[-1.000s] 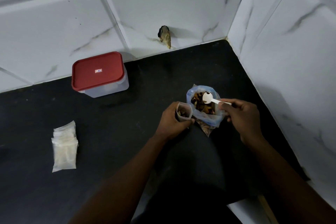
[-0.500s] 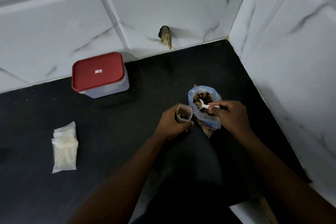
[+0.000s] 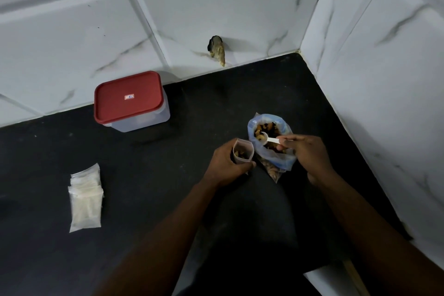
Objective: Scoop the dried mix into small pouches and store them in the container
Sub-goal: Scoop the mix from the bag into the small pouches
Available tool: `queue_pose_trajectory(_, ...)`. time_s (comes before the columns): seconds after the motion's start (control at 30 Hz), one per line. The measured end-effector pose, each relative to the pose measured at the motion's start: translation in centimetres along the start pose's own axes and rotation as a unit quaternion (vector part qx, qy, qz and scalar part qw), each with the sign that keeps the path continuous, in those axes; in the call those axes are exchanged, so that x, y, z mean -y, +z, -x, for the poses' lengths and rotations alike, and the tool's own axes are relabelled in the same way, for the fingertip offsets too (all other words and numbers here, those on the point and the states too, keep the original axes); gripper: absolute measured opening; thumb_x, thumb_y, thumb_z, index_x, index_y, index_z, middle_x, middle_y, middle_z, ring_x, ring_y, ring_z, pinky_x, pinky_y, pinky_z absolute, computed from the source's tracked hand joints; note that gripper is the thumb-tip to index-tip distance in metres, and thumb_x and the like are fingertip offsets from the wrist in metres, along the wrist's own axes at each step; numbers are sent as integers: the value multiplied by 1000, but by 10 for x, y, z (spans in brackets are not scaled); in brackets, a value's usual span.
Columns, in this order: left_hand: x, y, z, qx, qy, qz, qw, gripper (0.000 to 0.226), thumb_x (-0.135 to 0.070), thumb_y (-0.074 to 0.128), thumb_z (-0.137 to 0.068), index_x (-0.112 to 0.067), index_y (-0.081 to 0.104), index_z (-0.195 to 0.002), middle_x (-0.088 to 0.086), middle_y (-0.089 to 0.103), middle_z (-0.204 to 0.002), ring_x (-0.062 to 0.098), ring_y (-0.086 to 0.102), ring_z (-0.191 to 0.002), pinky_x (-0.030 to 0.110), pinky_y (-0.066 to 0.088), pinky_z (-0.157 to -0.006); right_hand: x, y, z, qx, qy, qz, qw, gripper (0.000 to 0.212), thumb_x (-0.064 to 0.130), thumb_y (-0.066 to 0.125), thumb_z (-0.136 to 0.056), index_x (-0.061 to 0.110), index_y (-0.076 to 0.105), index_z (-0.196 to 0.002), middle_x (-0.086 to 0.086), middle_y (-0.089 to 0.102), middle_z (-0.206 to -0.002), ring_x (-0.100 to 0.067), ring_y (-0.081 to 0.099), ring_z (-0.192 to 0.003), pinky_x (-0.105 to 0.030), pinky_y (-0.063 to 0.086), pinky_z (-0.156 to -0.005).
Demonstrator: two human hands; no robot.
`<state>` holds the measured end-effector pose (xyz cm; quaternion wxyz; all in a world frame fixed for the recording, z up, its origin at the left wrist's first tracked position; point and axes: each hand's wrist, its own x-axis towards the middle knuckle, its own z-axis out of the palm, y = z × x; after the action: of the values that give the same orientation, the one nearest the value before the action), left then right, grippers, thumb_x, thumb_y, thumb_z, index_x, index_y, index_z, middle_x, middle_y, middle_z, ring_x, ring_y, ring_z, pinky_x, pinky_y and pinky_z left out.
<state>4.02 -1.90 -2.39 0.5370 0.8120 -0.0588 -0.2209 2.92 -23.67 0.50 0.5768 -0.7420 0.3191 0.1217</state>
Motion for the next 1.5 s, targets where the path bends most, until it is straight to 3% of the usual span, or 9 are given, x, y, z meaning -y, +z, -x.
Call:
queue_pose_trajectory(0.1, 1, 0, 0, 0, 7, -5, 1000, 45, -14, 83, -82, -28, 63, -120, -11, 68, -114, -6, 64, -106, 18, 53, -88, -1, 2, 1, 6, -20, -1, 1000, 14, 16, 70, -92, 26, 78, -99, 10, 76, -100, -8, 68, -104, -37, 56, -92)
queue_pose_trajectory(0.23, 2, -1, 0, -2, 11, -11, 1000, 44, -14, 83, -82, -27, 64, -119, -10, 69, -115, -4, 65, -106, 24, 55, -92, 4, 6, 3, 16, 0, -17, 1000, 13, 18, 65, -96, 25, 75, -102, 8, 74, -100, -8, 65, -102, -28, 50, -76)
queue_pose_trajectory(0.5, 1, -1, 2, -6, 6, -2, 1000, 46, -14, 83, -82, -24, 64, -123, -9, 68, -118, -1, 65, -110, 22, 52, -92, 0, -5, -2, -9, 28, -97, 995, 13, 15, 63, -98, 23, 73, -95, -3, 74, -97, -17, 67, -100, -39, 54, -89)
queue_pose_trajectory(0.67, 3, -1, 3, -27, 27, -10, 999, 49, -15, 84, -81, -24, 63, -124, -9, 66, -120, 1, 64, -111, 25, 55, -94, -4, -3, 0, -11, -4, -81, 997, 16, 10, 64, -96, 22, 74, -93, -2, 75, -94, -17, 70, -101, -31, 53, -84)
queue_pose_trajectory(0.8, 4, 1, 2, -63, 55, -10, 996, 67, -16, 87, -77, -21, 57, -137, -9, 62, -129, 0, 63, -114, 17, 54, -92, -5, -1, 7, -64, -92, 69, 991, 13, 17, 67, -96, 24, 75, -101, 6, 74, -97, -9, 69, -97, -32, 56, -87)
queue_pose_trajectory(0.97, 3, 0, -1, -39, 45, 9, 998, 68, -18, 86, -78, -21, 57, -140, -6, 64, -132, 3, 63, -119, 27, 55, -99, -8, 4, 17, -147, -232, 261, 925, 20, 29, 68, -95, 23, 74, -113, 4, 72, -101, -9, 65, -91, -31, 55, -78)
queue_pose_trajectory(1.1, 0, 2, -3, -20, 29, 14, 999, 57, -11, 85, -80, -31, 60, -127, -8, 69, -122, 0, 66, -112, 23, 56, -93, -11, 6, 12, -96, -254, 296, 916, 20, 31, 66, -95, 27, 73, -114, 3, 69, -105, -8, 61, -93, -29, 52, -78)
queue_pose_trajectory(1.23, -2, 1, -4, -6, 16, 9, 1000, 54, -9, 83, -81, -31, 60, -126, -12, 69, -116, -8, 64, -108, 12, 52, -84, -8, -3, 5, -35, -230, 256, 938, 18, 28, 68, -93, 29, 74, -111, 8, 71, -110, -5, 65, -99, -35, 59, -86)
queue_pose_trajectory(1.5, -2, 0, -5, 8, 5, 10, 1000, 48, -9, 81, -84, -34, 61, -120, -11, 69, -115, -7, 64, -108, 17, 53, -87, -3, 0, 7, -3, -181, 170, 969, 16, 17, 67, -96, 24, 75, -108, 9, 74, -104, -3, 67, -100, -29, 56, -89)
